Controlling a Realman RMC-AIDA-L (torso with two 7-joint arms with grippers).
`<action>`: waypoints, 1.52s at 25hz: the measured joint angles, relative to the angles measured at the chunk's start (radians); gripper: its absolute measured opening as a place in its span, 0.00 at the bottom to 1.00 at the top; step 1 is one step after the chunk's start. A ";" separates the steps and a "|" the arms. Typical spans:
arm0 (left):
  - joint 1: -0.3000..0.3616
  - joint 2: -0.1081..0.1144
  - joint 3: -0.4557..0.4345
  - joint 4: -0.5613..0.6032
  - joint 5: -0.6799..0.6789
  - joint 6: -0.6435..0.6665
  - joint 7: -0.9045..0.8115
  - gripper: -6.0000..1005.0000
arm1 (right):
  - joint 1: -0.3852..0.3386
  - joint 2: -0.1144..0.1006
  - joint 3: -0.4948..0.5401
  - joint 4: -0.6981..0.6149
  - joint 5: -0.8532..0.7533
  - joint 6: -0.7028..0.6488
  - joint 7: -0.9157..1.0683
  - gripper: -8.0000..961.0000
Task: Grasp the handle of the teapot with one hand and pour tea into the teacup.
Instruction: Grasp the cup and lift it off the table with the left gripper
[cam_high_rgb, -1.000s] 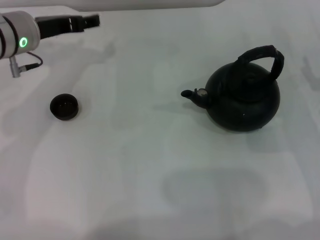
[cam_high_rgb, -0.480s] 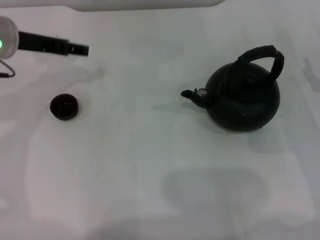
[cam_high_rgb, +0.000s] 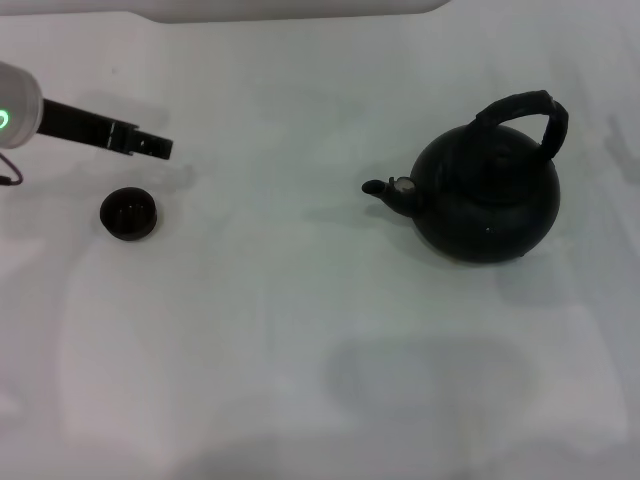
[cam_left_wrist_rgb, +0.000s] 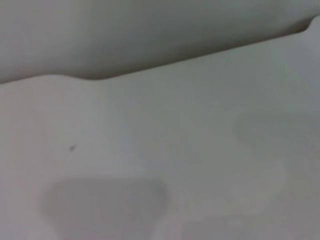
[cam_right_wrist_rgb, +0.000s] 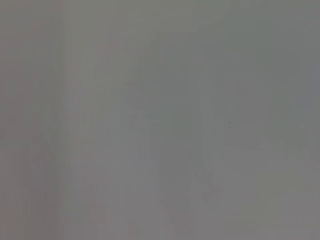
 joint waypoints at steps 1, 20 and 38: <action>0.000 0.000 0.000 0.000 0.015 0.004 -0.003 0.88 | 0.000 0.000 0.000 0.000 0.000 0.001 0.000 0.89; -0.001 -0.006 0.068 -0.036 0.061 0.002 -0.032 0.88 | 0.004 0.000 0.008 0.000 0.000 0.007 -0.002 0.89; -0.003 -0.006 0.102 -0.032 0.097 0.032 -0.070 0.88 | 0.006 0.000 0.009 0.000 0.002 0.006 -0.003 0.89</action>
